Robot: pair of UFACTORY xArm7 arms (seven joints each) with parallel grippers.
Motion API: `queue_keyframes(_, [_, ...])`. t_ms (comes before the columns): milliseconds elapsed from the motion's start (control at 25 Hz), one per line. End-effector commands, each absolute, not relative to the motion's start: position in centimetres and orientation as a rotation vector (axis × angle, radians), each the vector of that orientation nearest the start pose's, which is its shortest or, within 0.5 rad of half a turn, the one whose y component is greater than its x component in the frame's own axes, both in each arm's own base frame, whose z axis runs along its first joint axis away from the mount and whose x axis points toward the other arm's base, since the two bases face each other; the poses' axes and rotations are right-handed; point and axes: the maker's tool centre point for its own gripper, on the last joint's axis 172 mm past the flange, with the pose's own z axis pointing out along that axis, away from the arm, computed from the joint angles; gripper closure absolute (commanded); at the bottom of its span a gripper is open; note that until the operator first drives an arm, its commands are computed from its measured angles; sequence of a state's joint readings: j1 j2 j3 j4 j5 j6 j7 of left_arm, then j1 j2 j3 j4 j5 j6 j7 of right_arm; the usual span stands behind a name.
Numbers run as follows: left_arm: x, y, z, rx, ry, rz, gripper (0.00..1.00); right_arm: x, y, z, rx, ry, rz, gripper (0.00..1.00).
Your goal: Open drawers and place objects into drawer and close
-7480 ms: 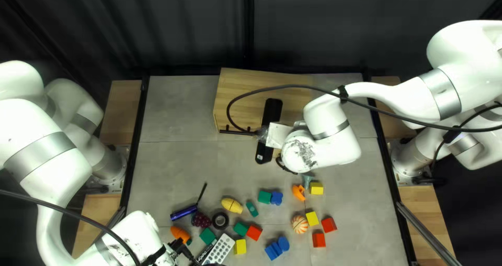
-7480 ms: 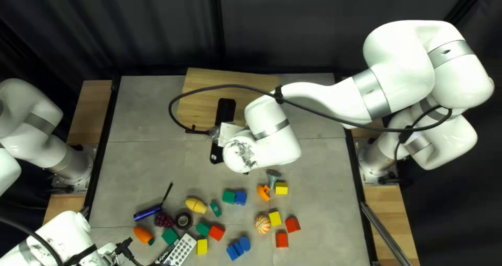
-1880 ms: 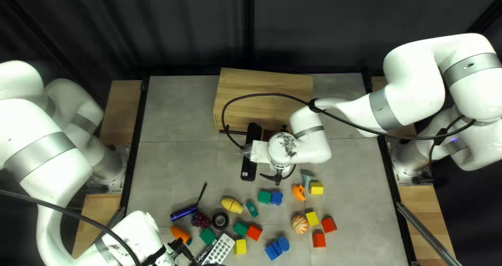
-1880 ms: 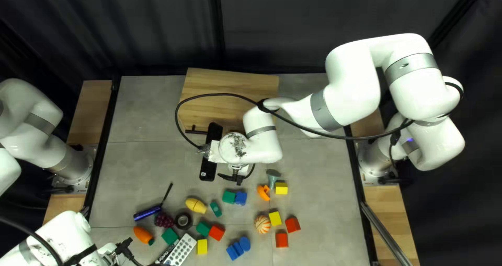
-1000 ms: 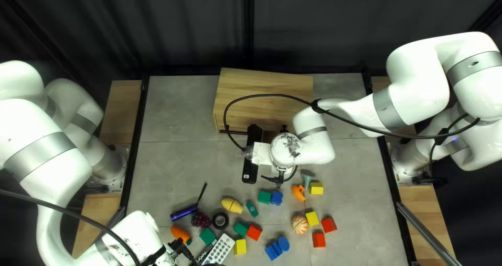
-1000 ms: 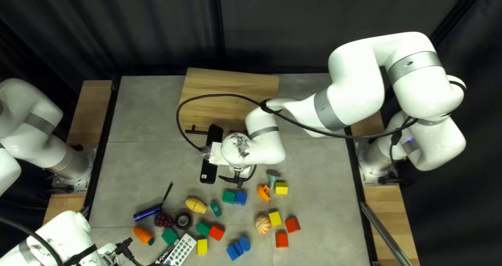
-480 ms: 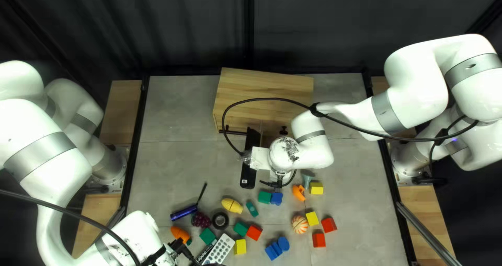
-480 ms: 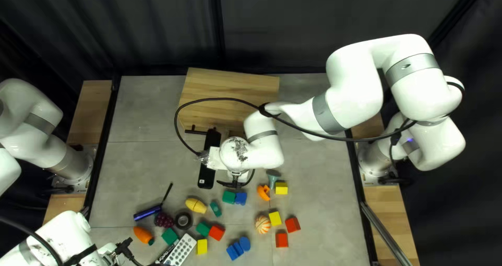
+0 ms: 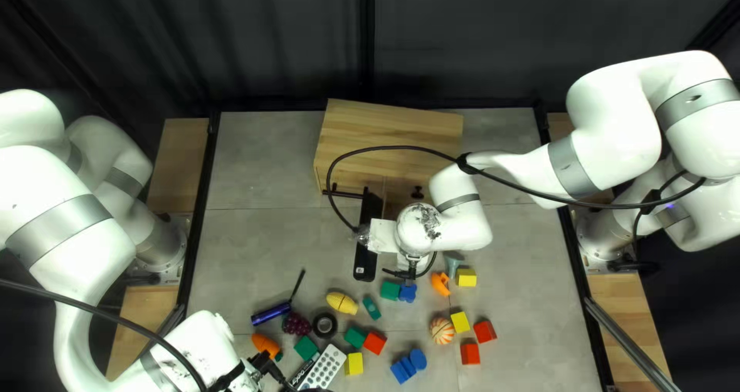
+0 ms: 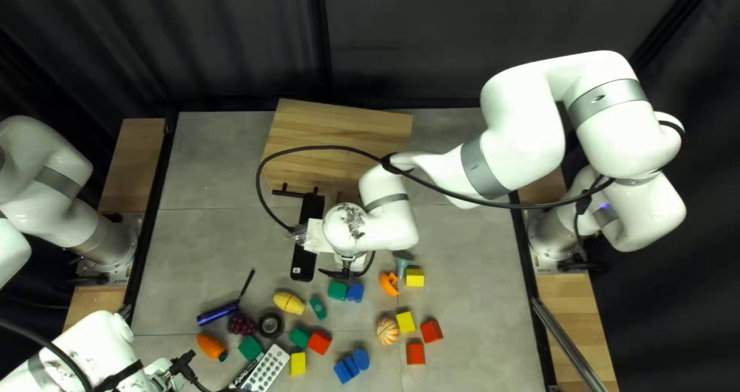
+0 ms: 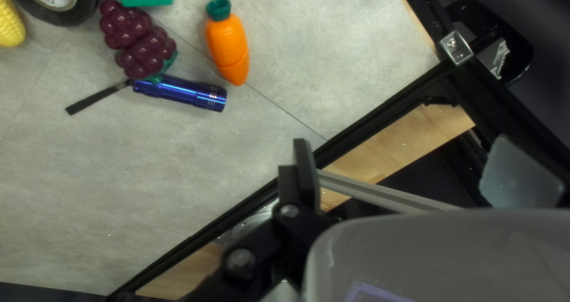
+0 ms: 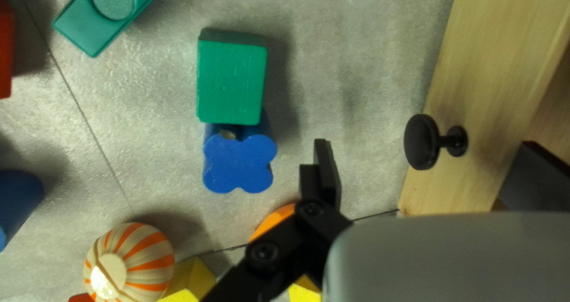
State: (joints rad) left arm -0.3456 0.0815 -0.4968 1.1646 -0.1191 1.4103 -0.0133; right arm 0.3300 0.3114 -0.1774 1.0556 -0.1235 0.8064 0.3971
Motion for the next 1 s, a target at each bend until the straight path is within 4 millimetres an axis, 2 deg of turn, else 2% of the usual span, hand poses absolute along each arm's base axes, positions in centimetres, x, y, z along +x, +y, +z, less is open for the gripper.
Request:
queue_keyframes(40, [24.3,-32.2,19.0,-2.857,1.201,0.552,0.00,48.8,5.5,6.2,-3.279,0.246,0.025,0.00])
queue_keyframes(1000, [24.3,-32.2,19.0,-2.857,1.201,0.552,0.00,49.6,7.4,6.6,-3.267,0.242,0.009,0.00])
